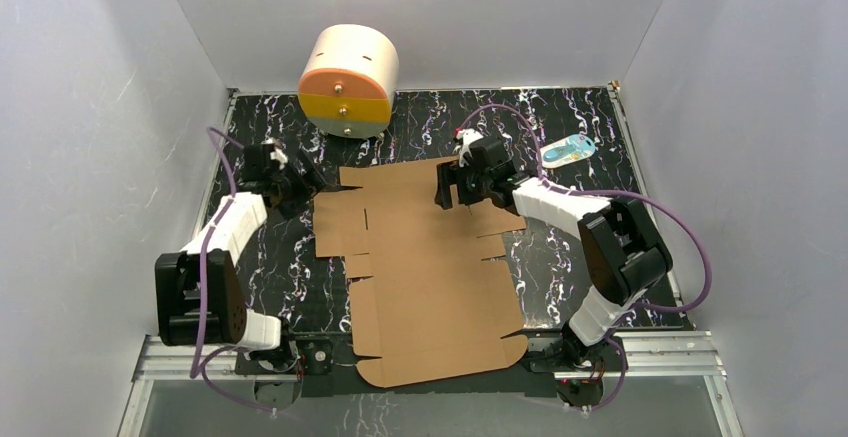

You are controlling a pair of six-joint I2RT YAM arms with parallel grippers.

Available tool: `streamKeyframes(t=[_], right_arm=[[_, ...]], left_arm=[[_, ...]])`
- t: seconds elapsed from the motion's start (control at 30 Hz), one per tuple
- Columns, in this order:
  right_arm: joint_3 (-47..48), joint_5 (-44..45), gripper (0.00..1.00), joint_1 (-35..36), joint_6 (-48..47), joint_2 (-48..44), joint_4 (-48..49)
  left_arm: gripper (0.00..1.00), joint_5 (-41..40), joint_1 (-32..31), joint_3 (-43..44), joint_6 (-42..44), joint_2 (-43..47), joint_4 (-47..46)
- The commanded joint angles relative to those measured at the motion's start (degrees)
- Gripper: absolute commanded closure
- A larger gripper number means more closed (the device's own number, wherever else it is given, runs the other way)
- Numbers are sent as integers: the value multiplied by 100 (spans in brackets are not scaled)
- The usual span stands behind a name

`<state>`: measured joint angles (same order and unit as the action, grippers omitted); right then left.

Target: Fold the paper box

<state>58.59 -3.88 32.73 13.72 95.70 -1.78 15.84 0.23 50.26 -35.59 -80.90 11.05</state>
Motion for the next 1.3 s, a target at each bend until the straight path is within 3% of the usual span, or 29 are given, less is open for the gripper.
streamKeyframes(t=[0.0, 0.37, 0.83, 1.27], right_arm=[[-121, -972, 8, 64, 227, -217, 963], [-790, -1603, 2, 172, 427, -174, 2060], [-1150, -1712, 1, 214, 348, 151, 2563], [-992, -1218, 3, 367, 317, 877, 2521]], left_arm=[[12, 355, 479, -264, 10, 438, 422], [13, 704, 711, -380, 770, 265, 1021], [33, 754, 724, -191, 851, -650, 1037], [79, 868, 685, -377, 726, -372, 894]])
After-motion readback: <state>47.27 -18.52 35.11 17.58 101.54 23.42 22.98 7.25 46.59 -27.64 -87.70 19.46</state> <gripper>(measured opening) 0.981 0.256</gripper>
